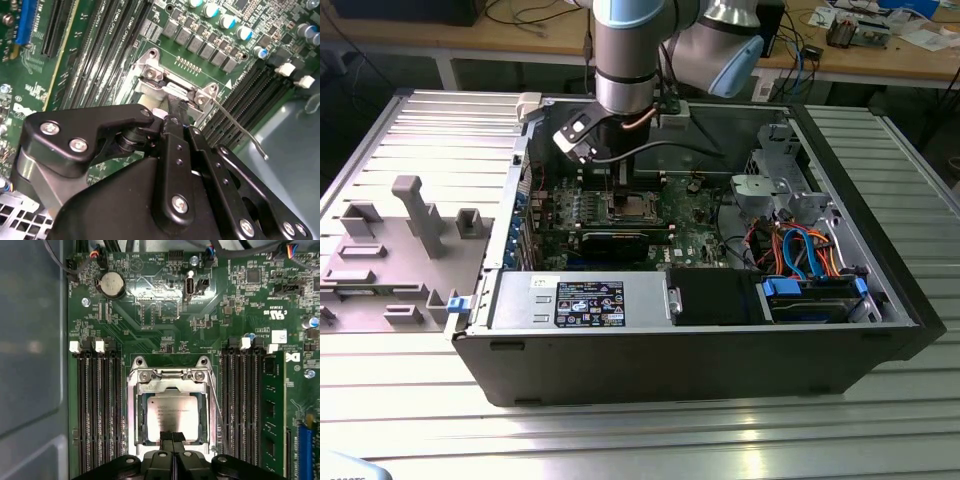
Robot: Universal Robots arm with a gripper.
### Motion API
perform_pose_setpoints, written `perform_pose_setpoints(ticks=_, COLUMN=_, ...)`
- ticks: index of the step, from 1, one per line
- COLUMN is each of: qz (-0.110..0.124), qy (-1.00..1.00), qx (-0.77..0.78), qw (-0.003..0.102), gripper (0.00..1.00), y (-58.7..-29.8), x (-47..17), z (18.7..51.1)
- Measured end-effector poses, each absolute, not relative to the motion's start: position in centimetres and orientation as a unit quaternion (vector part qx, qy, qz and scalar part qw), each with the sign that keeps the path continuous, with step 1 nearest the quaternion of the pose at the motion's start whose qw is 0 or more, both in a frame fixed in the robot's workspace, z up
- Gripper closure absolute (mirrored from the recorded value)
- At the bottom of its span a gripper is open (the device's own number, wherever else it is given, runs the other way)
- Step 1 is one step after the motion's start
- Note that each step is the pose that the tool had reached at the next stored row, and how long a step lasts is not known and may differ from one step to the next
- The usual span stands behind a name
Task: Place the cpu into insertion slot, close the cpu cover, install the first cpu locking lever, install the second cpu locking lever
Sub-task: 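Close the cpu cover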
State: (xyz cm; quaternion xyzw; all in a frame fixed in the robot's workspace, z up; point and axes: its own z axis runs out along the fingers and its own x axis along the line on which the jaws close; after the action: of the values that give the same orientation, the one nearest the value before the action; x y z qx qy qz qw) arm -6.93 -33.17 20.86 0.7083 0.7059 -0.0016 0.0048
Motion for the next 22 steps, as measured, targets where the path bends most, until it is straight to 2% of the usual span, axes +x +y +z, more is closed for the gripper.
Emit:
perform_pose_setpoints(ticks=7, qz=-0.004, qy=0.706, qx=0.708, qw=0.002, gripper=0.89, y=-33.2, x=-5.3, z=20.6)
perform_pose_setpoints(ticks=22, qz=-0.004, qy=0.706, qx=0.708, qw=0.002, gripper=0.89, y=-33.2, x=-5.0, z=22.1)
